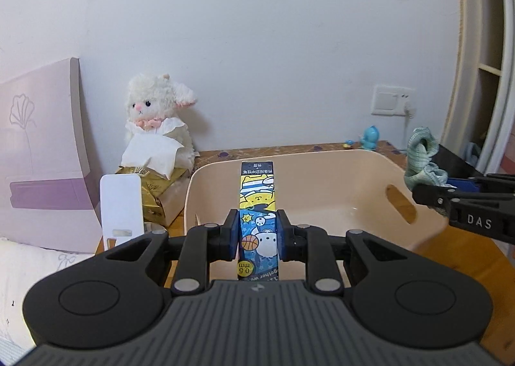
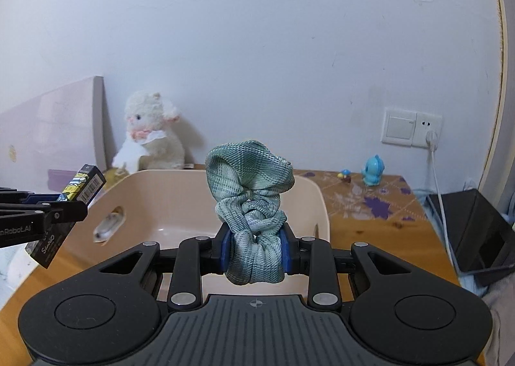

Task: Organize objects
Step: 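Carry both items over the basket and open both tools to drop them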

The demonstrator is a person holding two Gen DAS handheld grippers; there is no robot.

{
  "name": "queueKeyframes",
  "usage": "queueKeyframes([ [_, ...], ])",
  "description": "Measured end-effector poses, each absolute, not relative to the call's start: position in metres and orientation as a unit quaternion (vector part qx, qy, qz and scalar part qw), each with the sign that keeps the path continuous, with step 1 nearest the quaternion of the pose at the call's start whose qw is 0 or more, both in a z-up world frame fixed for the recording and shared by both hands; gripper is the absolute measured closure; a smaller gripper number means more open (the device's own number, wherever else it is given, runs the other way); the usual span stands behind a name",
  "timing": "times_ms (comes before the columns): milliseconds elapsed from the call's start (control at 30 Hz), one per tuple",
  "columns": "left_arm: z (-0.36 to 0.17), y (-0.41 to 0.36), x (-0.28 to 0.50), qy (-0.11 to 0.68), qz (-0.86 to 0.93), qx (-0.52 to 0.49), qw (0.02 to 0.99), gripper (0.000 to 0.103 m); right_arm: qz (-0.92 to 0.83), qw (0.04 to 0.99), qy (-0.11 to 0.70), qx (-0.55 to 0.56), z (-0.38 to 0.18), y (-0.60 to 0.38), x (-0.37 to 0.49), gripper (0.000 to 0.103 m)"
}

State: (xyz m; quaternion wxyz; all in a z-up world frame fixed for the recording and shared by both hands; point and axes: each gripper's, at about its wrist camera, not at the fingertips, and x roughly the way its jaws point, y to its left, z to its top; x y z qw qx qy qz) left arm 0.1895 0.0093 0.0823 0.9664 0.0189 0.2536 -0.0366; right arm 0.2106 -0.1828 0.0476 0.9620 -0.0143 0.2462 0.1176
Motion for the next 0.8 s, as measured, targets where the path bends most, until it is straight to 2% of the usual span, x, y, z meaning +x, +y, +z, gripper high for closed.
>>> queueKeyframes([
  [433,0.038,-0.014,0.258,0.342,-0.022,0.033,0.939,0.078,0.117,0.933,0.336,-0.053,0.01,-0.168,0.251,0.073],
  [567,0.029,-0.016,0.265,0.358,-0.018,0.044,0.932,0.078,0.12,0.934,0.329,-0.064,0.013,-0.165,0.245,0.045],
  [633,0.03,-0.015,0.264,0.356,-0.012,0.044,0.934,0.076,0.117,0.937,0.322,-0.066,0.018,-0.165,0.24,0.037],
  [667,0.034,-0.013,0.262,0.354,-0.007,0.039,0.934,0.072,0.115,0.939,0.316,-0.068,0.021,-0.166,0.237,0.033],
  [733,0.044,-0.009,0.254,0.341,-0.002,0.025,0.94,0.035,0.112,0.942,0.309,-0.069,0.028,-0.167,0.232,0.025],
  [800,0.055,-0.007,0.242,0.314,-0.001,0.024,0.949,0.019,0.11,0.945,0.302,-0.065,0.034,-0.169,0.226,0.015],
])
